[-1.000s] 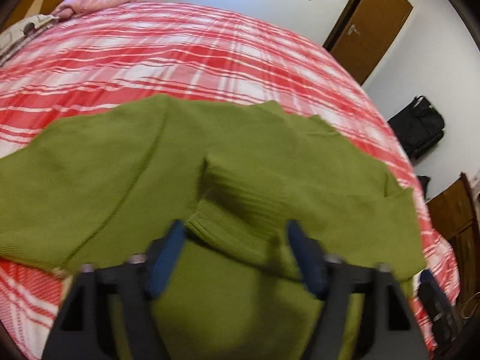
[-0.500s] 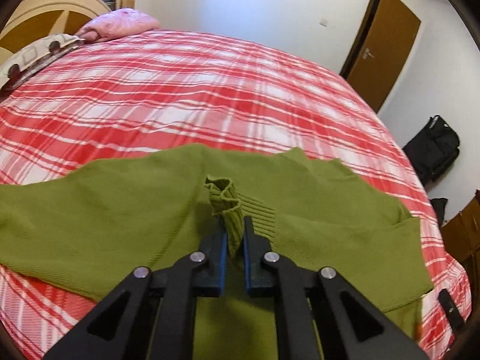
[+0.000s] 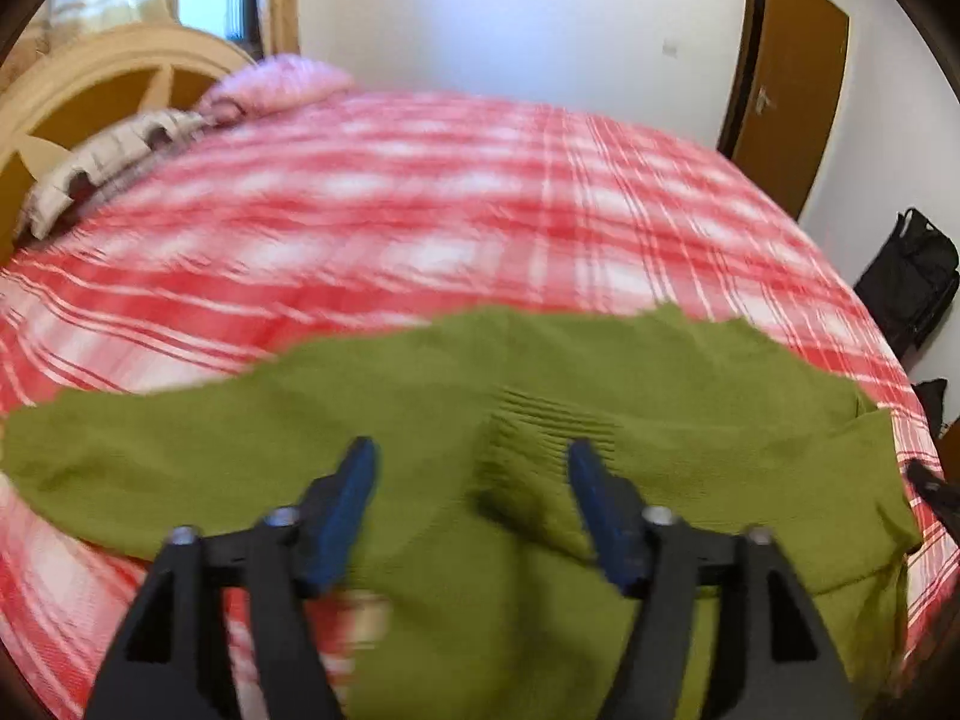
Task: Fold small clothes
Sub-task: 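Lift the held sleeve, fold it across the body, open the left gripper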
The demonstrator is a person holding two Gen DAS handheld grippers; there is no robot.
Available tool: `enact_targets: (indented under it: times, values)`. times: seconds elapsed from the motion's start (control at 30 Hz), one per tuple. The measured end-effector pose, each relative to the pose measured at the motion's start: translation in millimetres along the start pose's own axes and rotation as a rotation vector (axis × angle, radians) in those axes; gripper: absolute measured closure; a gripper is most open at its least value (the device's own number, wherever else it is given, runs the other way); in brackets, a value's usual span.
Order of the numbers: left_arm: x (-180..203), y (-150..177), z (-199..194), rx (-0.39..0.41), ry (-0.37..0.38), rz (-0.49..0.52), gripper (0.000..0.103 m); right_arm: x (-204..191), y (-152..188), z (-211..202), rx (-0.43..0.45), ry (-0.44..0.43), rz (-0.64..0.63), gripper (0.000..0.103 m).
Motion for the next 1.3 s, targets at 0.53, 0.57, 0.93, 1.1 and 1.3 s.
enact_targets:
  times: [0.53,0.57,0.93,1.1,1.3]
  values:
    - [-324,48,12,-0.065,-0.31,-0.643,0.003,-98,20,-56,0.118,-0.133,-0.165,0.056]
    - [-331,49,20,-0.072,-0.288,-0.679,0.004,-109,23,-57,0.107,-0.152,-0.177,0.056]
    - [-331,42,62,-0.087,-0.211,-0.822,0.043,-136,46,-62,0.048,-0.184,-0.196,0.056]
    - [-338,52,62,-0.089,-0.196,-0.853,0.093,-121,51,-62,0.03,-0.18,-0.128,0.056]
    - [-321,22,42,-0.031,-0.221,-0.74,0.097,-108,52,-67,0.038,-0.171,-0.087,0.056]
Point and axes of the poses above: each gripper's, at about its wrist camera, not at the fingertips, and z roughly the way its jaws point, x to its right, y to its underside, the point moved 7 cm from there along z, roughly the way its jaws point, and after that the axes turned 9 degrees about -y, right-handed, at the moved point
